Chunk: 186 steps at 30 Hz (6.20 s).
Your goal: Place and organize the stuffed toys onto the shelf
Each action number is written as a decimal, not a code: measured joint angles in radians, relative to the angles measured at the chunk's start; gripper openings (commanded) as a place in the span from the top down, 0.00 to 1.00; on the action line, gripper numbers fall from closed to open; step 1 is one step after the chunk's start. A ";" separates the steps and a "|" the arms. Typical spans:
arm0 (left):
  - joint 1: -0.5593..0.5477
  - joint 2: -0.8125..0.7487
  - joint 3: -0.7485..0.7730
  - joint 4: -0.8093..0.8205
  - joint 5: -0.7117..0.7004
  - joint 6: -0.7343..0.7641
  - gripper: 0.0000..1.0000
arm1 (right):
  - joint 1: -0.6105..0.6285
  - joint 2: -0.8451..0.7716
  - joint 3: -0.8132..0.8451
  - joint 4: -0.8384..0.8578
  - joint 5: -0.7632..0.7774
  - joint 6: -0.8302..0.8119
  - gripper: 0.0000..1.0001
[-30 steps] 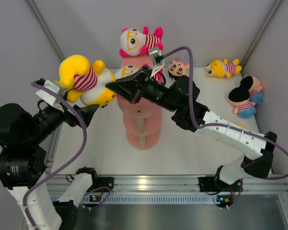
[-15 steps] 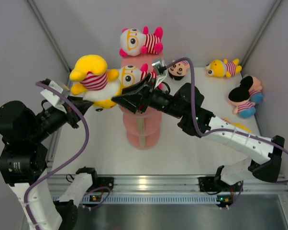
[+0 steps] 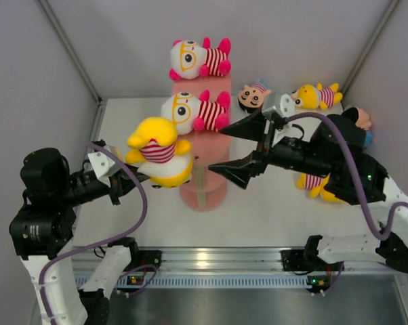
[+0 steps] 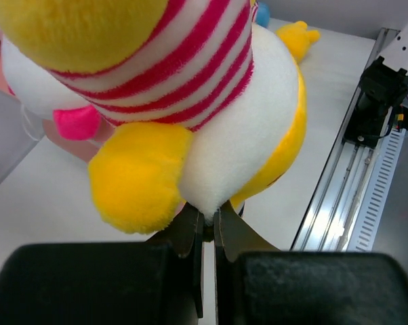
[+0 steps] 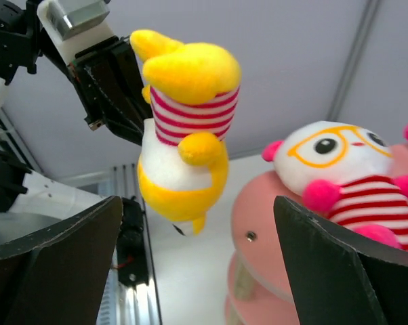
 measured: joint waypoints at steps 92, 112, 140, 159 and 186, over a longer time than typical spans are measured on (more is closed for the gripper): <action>-0.052 -0.141 -0.649 0.073 -0.677 0.043 0.02 | -1.138 0.201 -0.393 0.381 -0.366 0.790 1.00; -0.052 -0.076 -0.660 0.103 -0.716 0.019 0.01 | -0.818 0.714 -0.396 0.993 -0.331 1.301 1.00; -0.052 -0.055 -0.660 0.114 -0.721 0.011 0.01 | -0.780 0.650 -0.542 1.071 -0.183 1.313 0.30; -0.052 -0.031 -0.660 0.116 -0.750 0.011 0.01 | -1.298 0.618 -0.046 0.389 -0.063 0.673 0.26; -0.052 0.173 -0.652 0.156 -0.857 -0.010 0.01 | -1.316 1.450 0.698 0.101 0.152 0.217 1.00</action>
